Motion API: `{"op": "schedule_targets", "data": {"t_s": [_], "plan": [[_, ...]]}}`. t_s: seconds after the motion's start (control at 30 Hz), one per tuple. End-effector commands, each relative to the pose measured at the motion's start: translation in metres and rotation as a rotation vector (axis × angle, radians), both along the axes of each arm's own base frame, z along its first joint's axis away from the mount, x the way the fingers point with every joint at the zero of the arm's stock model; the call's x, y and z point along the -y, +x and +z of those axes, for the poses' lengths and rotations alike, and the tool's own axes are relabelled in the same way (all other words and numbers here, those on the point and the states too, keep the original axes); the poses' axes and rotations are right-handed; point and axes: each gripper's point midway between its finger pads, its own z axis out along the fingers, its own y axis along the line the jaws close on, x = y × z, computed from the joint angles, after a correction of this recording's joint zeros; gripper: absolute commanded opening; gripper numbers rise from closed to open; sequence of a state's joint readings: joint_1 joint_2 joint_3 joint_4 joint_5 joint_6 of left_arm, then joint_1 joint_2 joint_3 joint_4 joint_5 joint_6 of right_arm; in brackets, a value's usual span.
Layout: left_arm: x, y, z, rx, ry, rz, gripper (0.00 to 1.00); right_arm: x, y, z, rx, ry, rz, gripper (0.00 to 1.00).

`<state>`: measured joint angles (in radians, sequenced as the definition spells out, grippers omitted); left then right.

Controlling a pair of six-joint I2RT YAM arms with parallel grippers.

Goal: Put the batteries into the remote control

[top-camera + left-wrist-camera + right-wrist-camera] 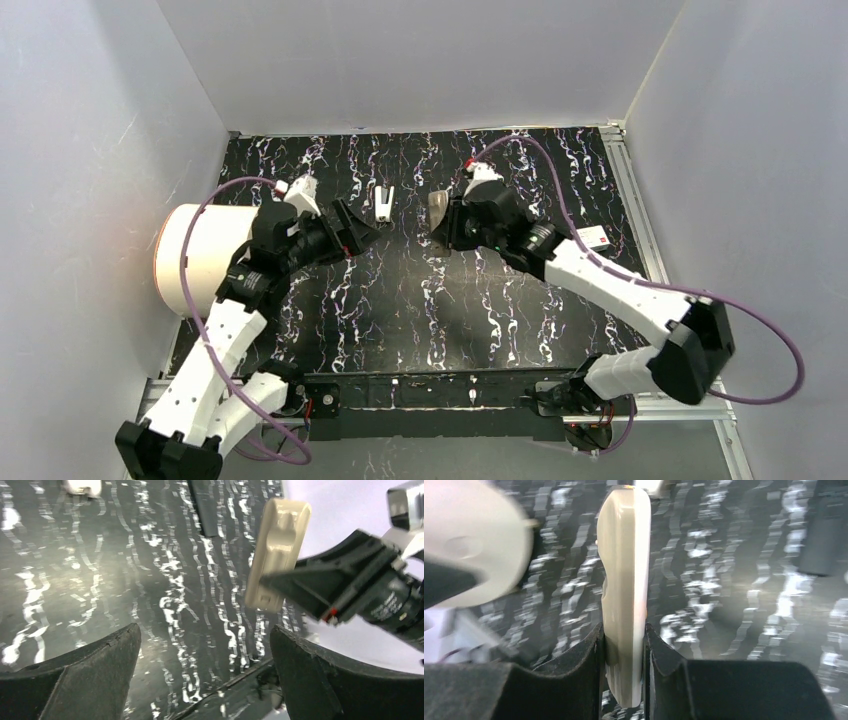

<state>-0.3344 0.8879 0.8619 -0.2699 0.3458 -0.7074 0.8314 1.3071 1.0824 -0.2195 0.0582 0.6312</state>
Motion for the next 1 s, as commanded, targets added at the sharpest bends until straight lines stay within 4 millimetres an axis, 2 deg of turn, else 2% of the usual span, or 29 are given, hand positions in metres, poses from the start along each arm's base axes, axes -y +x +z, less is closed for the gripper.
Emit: {"op": "schedule_targets", "data": {"t_s": [0.0,0.03,0.13,0.27,0.4,0.63,0.8,0.87,0.97], "plan": [[-0.046,-0.015,-0.021,-0.022,0.235,0.112,0.99,0.057,0.053,-0.036,0.109,-0.453,-0.207,0.12],[-0.045,-0.017,-0.021,-0.018,0.238,0.099,0.99,0.056,0.062,-0.049,0.105,-0.521,-0.213,0.12],[-0.043,-0.026,-0.019,-0.009,0.241,0.055,0.99,0.060,0.086,-0.071,0.111,-0.683,-0.255,0.12],[-0.034,-0.035,-0.021,0.001,0.200,-0.003,0.99,0.057,0.116,-0.091,0.143,-0.840,-0.294,0.12],[-0.026,-0.038,-0.030,-0.009,0.162,-0.030,0.99,0.057,0.136,-0.115,0.151,-0.986,-0.302,0.11],[-0.023,-0.045,-0.035,-0.022,0.150,-0.062,0.99,0.052,0.158,-0.134,0.182,-1.117,-0.300,0.12],[-0.033,-0.048,-0.029,0.012,0.245,-0.085,0.98,0.051,0.161,-0.156,0.153,-1.180,-0.260,0.15],[-0.038,-0.048,-0.025,0.017,0.283,-0.084,0.98,0.050,0.160,-0.162,0.142,-1.188,-0.246,0.21],[-0.043,-0.046,-0.021,0.012,0.325,-0.081,0.98,0.050,0.157,-0.170,0.116,-1.209,-0.204,0.34]]}}
